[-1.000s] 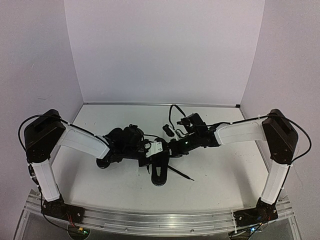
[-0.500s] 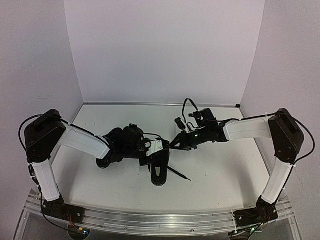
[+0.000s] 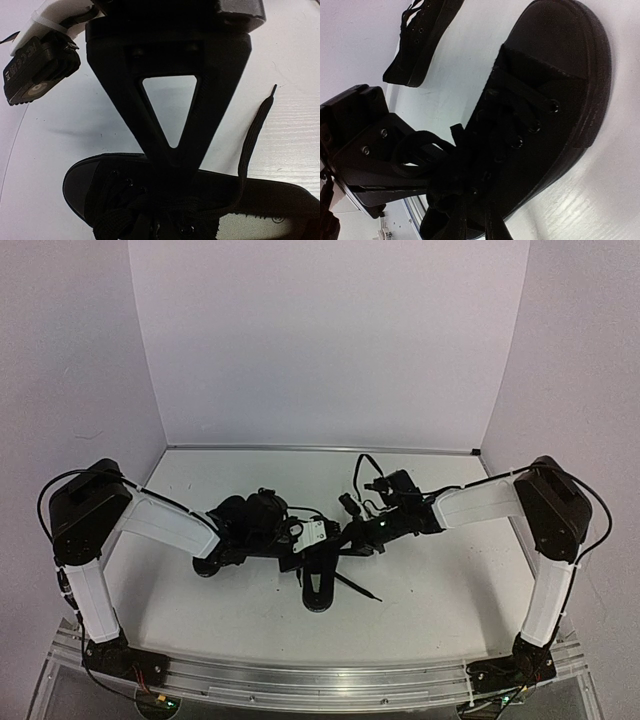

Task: Tie the shoes

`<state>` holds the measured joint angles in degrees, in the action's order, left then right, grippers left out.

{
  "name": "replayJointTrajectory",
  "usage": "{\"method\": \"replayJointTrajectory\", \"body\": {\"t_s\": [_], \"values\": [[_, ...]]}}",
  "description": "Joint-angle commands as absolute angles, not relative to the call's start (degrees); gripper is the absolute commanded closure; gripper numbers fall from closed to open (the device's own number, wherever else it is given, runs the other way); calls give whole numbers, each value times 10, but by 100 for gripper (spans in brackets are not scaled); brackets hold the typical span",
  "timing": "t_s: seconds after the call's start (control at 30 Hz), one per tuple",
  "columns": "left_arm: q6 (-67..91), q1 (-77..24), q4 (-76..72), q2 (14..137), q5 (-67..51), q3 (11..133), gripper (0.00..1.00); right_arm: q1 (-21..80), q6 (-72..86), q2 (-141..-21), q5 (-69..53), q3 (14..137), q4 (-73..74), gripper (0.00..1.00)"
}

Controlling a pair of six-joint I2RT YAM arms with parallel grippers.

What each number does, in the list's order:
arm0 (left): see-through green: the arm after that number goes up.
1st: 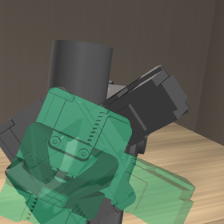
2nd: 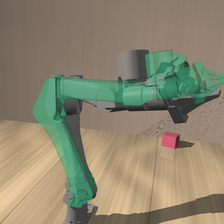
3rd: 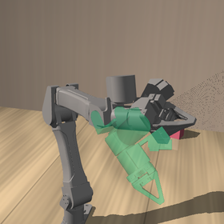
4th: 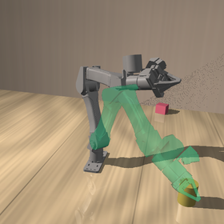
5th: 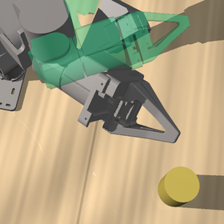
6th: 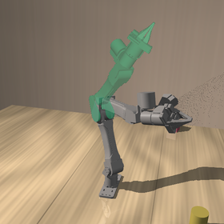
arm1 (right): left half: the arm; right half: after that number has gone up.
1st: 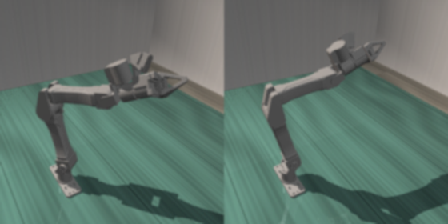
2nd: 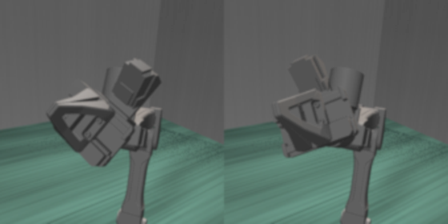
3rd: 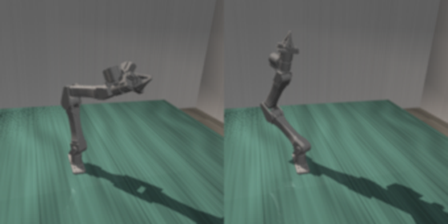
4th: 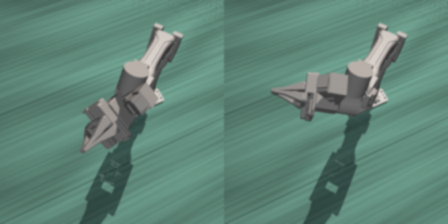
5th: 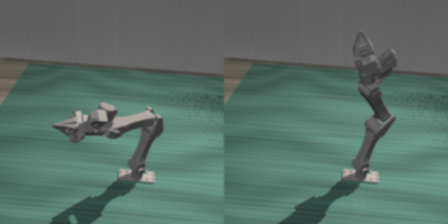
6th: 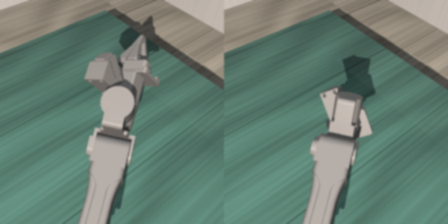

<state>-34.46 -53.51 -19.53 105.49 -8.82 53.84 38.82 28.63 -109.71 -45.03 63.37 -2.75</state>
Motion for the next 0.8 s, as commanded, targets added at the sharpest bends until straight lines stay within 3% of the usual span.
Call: {"method": "replayJointTrajectory", "body": {"t_s": [0.0, 0.77], "values": [[-347, -539, -202, 1049, -85, 535, 100, 393, 309, -1105, -492, 648, -83, 86], [-340, -540, -223, 1050, -91, 531, 100, 401, 341, -1141, -531, 642, -145, 83]]}}
